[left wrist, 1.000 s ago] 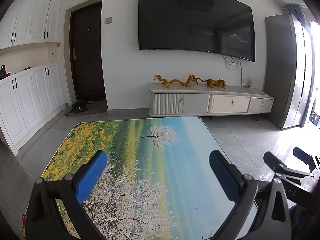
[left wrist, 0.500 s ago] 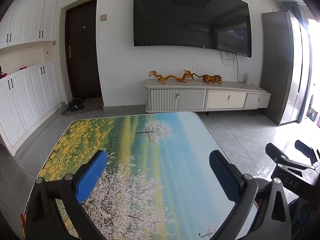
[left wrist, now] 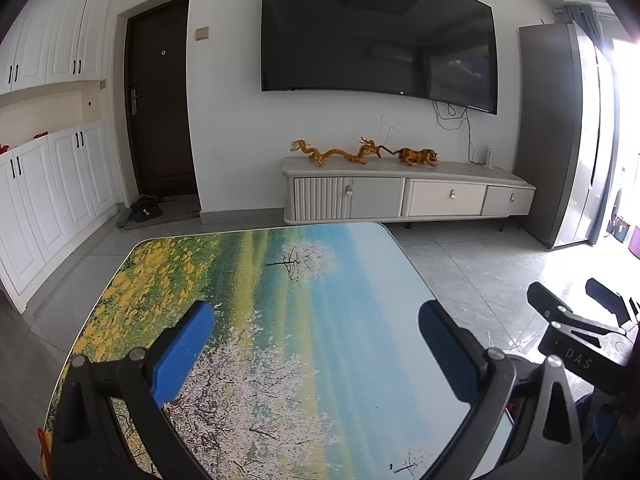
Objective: Collect trash
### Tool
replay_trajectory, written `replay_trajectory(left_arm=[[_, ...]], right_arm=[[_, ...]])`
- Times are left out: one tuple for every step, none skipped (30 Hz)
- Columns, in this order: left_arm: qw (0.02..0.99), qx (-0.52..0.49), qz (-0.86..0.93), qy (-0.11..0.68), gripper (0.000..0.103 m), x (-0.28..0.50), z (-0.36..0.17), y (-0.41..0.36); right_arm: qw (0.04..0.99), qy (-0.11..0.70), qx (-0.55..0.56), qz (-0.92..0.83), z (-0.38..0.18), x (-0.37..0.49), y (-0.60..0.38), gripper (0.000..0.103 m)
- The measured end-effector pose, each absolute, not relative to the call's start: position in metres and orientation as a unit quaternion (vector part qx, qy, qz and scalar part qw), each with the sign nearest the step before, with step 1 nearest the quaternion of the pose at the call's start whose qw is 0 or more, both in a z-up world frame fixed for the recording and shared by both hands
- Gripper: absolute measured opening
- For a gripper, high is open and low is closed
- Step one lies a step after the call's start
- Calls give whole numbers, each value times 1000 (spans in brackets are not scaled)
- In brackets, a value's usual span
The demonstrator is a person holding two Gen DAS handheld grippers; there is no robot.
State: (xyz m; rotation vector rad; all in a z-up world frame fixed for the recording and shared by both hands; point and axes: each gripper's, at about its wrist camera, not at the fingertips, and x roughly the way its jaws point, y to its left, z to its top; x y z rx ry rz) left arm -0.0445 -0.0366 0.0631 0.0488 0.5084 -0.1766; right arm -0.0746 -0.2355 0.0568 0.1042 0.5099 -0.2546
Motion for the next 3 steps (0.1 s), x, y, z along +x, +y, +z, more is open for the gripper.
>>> replay_trajectory(left_arm=[[964, 24, -88, 251, 103, -45, 63, -36], [964, 23, -88, 251, 103, -45, 64, -36], [964, 23, -89, 251, 103, -45, 64, -36]], right_arm=[[958, 251, 52, -125, 57, -75, -236, 103], [958, 251, 52, -125, 57, -75, -236, 103], [958, 251, 51, -126, 57, -75, -236, 103]])
